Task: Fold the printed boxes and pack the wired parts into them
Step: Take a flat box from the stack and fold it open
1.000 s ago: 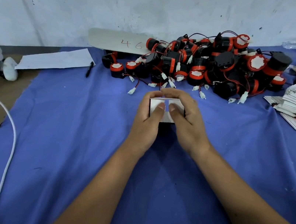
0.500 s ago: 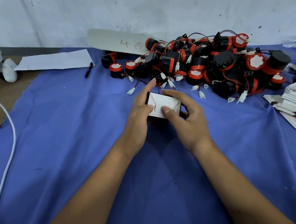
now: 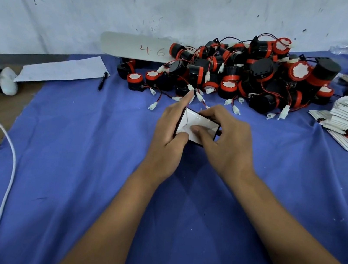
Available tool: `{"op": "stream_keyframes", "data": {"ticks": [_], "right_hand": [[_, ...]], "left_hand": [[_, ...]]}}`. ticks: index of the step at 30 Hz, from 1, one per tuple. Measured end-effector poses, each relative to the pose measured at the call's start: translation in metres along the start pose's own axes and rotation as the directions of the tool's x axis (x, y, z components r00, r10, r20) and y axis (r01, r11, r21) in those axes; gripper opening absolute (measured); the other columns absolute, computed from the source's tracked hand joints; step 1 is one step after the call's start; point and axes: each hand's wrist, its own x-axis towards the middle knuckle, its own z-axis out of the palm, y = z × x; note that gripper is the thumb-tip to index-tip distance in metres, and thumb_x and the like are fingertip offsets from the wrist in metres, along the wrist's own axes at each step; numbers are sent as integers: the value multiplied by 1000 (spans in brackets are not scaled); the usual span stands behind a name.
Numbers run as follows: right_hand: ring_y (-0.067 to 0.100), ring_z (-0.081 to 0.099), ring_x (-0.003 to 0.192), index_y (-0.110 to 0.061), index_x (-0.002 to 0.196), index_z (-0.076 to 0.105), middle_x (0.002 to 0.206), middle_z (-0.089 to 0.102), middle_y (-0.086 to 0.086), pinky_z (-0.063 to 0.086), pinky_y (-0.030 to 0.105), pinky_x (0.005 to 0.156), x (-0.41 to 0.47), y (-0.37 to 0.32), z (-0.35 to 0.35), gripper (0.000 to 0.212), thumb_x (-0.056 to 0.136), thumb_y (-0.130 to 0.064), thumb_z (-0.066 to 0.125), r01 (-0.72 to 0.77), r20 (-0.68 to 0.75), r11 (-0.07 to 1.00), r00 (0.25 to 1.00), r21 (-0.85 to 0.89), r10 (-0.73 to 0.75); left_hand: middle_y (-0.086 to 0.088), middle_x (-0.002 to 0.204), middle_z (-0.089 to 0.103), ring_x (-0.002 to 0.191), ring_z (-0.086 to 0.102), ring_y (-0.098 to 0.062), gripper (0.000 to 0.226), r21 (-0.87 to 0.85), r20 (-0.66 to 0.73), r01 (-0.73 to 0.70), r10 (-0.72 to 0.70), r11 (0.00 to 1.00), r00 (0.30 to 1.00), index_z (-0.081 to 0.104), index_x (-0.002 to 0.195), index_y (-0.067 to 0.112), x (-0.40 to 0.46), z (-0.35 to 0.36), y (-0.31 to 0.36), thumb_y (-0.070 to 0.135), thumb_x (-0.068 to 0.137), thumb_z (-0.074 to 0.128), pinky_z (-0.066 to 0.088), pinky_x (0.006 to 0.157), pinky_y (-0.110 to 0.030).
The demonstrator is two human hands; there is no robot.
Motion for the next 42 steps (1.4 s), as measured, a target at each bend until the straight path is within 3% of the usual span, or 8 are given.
{"op": "stream_keyframes", "data": {"ticks": [7, 11, 14, 19, 23, 33, 37, 42], "right_hand": [[14, 64, 104, -26, 117, 64, 112, 69, -13, 54, 41, 80, 1, -1, -1, 27, 91, -26, 72, 13, 25, 998, 1000, -59, -12], [6, 58, 118, -25, 133, 61, 122, 66, -16, 48, 26, 98, 6, 4, -7, 46, 89, -29, 74, -87, 271, 980, 962, 179, 35], [5, 65, 105, -25, 130, 63, 111, 71, -12, 49, 15, 85, 9, 9, -14, 44, 87, -31, 70, -183, 345, 926, 937, 331, 61], [28, 72, 94, -18, 118, 62, 100, 77, 6, 57, 40, 86, 9, 14, -8, 36, 86, -14, 77, -326, 306, 821, 932, 468, 196], [15, 72, 87, -21, 110, 56, 97, 75, 1, 58, 27, 74, 8, 17, -4, 37, 82, -10, 76, -341, 268, 859, 930, 383, 250], [-7, 63, 101, -23, 126, 59, 111, 67, -19, 51, 10, 82, 6, 13, 1, 41, 88, -9, 68, -275, 225, 941, 947, 196, 230], [8, 68, 102, -17, 124, 64, 111, 72, -8, 57, 31, 91, 7, 14, 1, 41, 87, 0, 69, -319, 186, 914, 942, 250, 278], [21, 74, 100, -16, 114, 71, 105, 78, 3, 61, 34, 81, 8, 15, -9, 37, 81, -2, 81, -380, 303, 701, 922, 604, 239]], "left_hand": [[27, 139, 47, 130, 44, 11, 77, 24, 16, -20, 19, 1000, 1000, 35, 159, 22, 1, -1, -2, -8, 88, 42, 40, 106, -17], [5, 160, 41, 151, 35, -14, 78, 30, 42, -22, 21, 999, 999, 31, 157, 32, 1, -6, -4, 1, 87, 47, 33, 123, -47], [14, 162, 35, 149, 35, -5, 71, 7, -37, 42, -42, 999, 998, 34, 155, 38, 2, -9, -10, 12, 92, 54, 38, 120, -38], [5, 141, 60, 123, 62, -6, 48, -174, -184, 178, -209, 969, 960, 56, 139, 22, 5, -6, -16, 1, 97, 63, 56, 101, -33], [6, 114, 75, 105, 71, -8, 45, -73, -207, 106, -119, 992, 971, 67, 123, 22, 5, 6, -11, -7, 88, 66, 57, 87, -24], [12, 111, 74, 104, 69, -1, 45, 116, -259, 8, 23, 993, 966, 69, 128, 16, 2, 18, -12, -5, 89, 65, 52, 86, -11], [7, 114, 76, 103, 71, -6, 41, 110, -265, -4, 33, 994, 964, 72, 126, 14, 2, 19, -14, -4, 90, 67, 58, 86, -21], [2, 113, 78, 105, 74, -17, 31, -47, -215, 49, -58, 998, 975, 74, 124, 13, 7, 7, -18, 7, 93, 69, 62, 88, -47]]}}
